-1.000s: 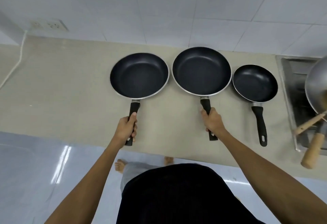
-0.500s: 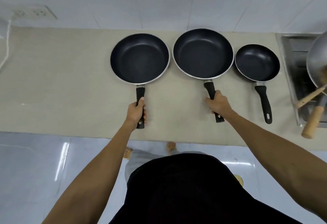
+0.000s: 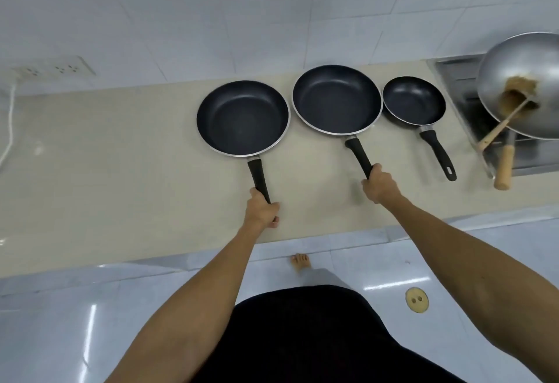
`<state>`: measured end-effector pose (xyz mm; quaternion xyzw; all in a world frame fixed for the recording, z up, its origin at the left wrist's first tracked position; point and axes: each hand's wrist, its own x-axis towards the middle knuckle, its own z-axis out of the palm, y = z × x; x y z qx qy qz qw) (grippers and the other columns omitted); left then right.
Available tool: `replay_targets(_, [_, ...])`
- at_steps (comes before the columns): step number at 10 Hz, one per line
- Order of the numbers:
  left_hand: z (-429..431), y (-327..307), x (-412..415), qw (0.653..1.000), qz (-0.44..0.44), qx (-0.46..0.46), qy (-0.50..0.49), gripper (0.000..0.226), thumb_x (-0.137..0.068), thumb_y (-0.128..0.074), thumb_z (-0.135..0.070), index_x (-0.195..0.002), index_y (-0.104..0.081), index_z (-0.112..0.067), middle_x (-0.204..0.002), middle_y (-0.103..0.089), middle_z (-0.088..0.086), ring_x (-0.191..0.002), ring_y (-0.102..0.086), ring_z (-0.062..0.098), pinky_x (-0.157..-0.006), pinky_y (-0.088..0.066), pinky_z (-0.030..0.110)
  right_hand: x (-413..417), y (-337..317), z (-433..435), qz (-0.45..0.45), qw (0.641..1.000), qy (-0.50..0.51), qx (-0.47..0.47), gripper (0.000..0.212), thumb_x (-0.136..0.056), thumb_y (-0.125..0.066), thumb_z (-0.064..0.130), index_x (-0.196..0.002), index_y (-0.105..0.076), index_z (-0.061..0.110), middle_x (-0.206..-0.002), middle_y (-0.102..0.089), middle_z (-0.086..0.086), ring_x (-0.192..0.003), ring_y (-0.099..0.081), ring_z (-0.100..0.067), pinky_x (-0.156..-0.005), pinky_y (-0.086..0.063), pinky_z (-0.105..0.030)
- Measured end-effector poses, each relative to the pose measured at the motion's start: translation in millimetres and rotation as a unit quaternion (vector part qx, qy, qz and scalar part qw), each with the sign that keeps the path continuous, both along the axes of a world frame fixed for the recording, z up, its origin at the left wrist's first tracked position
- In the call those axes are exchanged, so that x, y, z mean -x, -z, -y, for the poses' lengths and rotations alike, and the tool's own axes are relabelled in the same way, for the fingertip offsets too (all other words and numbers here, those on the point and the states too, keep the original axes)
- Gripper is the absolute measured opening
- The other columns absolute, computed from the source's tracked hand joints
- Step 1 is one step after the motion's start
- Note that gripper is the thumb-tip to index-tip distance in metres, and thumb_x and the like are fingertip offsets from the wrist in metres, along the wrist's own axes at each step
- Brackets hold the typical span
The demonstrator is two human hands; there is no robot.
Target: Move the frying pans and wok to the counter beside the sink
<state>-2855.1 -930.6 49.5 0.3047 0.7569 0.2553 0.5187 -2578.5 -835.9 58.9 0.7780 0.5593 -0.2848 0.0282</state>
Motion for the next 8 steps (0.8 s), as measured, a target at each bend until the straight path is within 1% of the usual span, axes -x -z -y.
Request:
replay_targets(1, [22, 5, -2, 0.999, -0.028, -0.012, 0.041, 0.042, -0.096, -0.057, -0.004, -0.129, -0.031, -0.002, -0.102, -0.058, 0.019, -0.063, -0.063, 0.032, -0.062, -0.061, 0.048, 12, 5, 19, -0.007, 1.0, -0.006, 0.012, 0.039, -0.105, -0.049, 0.019, -0.134, -0.039, -0.005, -0.129, -0.056, -0.033, -0.112, -0.064, -0.05, -0.097, -0.052, -0.056])
replay_targets(2, [29, 7, 10, 0.996, -0.052, -0.022, 0.066, 0.047, -0.099, -0.054, -0.004, -0.138, -0.028, -0.001, -0.117, -0.06, 0.028, -0.063, -0.064, 0.031, -0.061, -0.061, 0.044, 20, 10, 29, -0.016, 1.0, -0.005, -0.003, 0.041, -0.106, -0.049, 0.021, -0.136, -0.039, -0.006, -0.129, -0.055, -0.034, -0.112, -0.063, -0.05, -0.095, -0.052, -0.056])
replay_targets(3, [27, 4, 27, 0.992, -0.07, -0.005, 0.106, 0.061, -0.099, -0.058, -0.009, -0.147, -0.022, 0.001, -0.126, -0.057, 0.03, -0.073, -0.068, 0.036, -0.072, -0.062, 0.048, 22, 7, 34, -0.01, 1.0, -0.01, -0.014, 0.045, -0.106, -0.049, 0.022, -0.14, -0.037, -0.006, -0.131, -0.054, -0.036, -0.116, -0.059, -0.051, -0.091, -0.049, -0.051])
replay_targets(4, [24, 3, 37, 0.982, -0.105, -0.006, 0.158, 0.081, -0.096, -0.067, -0.026, -0.153, -0.017, 0.001, -0.137, -0.054, 0.028, -0.112, -0.065, 0.042, -0.094, -0.055, 0.05, 16, -1, 37, -0.022, 0.999, -0.029, -0.019, 0.048, -0.105, -0.052, 0.019, -0.143, -0.034, -0.004, -0.129, -0.054, -0.036, -0.113, -0.059, -0.051, -0.085, -0.048, -0.049])
replay_targets(5, [27, -6, 38, 0.973, -0.119, -0.002, 0.197, 0.105, -0.093, -0.067, -0.048, -0.16, -0.001, -0.002, -0.157, -0.037, 0.02, -0.139, -0.046, 0.034, -0.112, -0.041, 0.047, 7, -13, 44, -0.029, 0.997, -0.062, -0.028, 0.054, -0.102, -0.058, 0.021, -0.143, -0.033, -0.004, -0.127, -0.056, -0.036, -0.113, -0.059, -0.05, -0.087, -0.047, -0.049])
replay_targets(6, [31, -17, 36, 0.958, -0.189, -0.024, 0.216, 0.106, -0.089, -0.065, -0.058, -0.16, -0.009, -0.003, -0.158, -0.034, 0.018, -0.14, -0.042, 0.036, -0.113, -0.038, 0.049, -10, -26, 54, -0.035, 0.996, -0.074, -0.038, 0.062, -0.101, -0.06, 0.034, -0.144, -0.034, -0.003, -0.135, -0.052, -0.033, -0.121, -0.054, -0.048, -0.095, -0.047, -0.05])
replay_targets(7, [41, -38, 29, 0.937, -0.251, -0.066, 0.233, 0.093, -0.089, -0.064, -0.06, -0.154, -0.028, -0.004, -0.15, -0.044, 0.019, -0.137, -0.041, 0.038, -0.11, -0.039, 0.051, -30, -50, 63, -0.012, 0.996, -0.085, -0.04, 0.075, -0.102, -0.054, 0.048, -0.154, -0.028, 0.0, -0.148, -0.044, -0.029, -0.135, -0.045, -0.046, -0.108, -0.041, -0.054])
replay_targets(8, [46, -65, 14, 0.918, -0.309, -0.072, 0.236, 0.091, -0.09, -0.054, -0.068, -0.152, -0.033, -0.005, -0.148, -0.046, 0.018, -0.137, -0.04, 0.037, -0.11, -0.038, 0.051, -50, -74, 60, -0.014, 0.993, -0.097, -0.068, 0.075, -0.102, -0.048, 0.053, -0.152, -0.034, 0.0, -0.151, -0.043, -0.028, -0.139, -0.042, -0.045, -0.112, -0.037, -0.056])
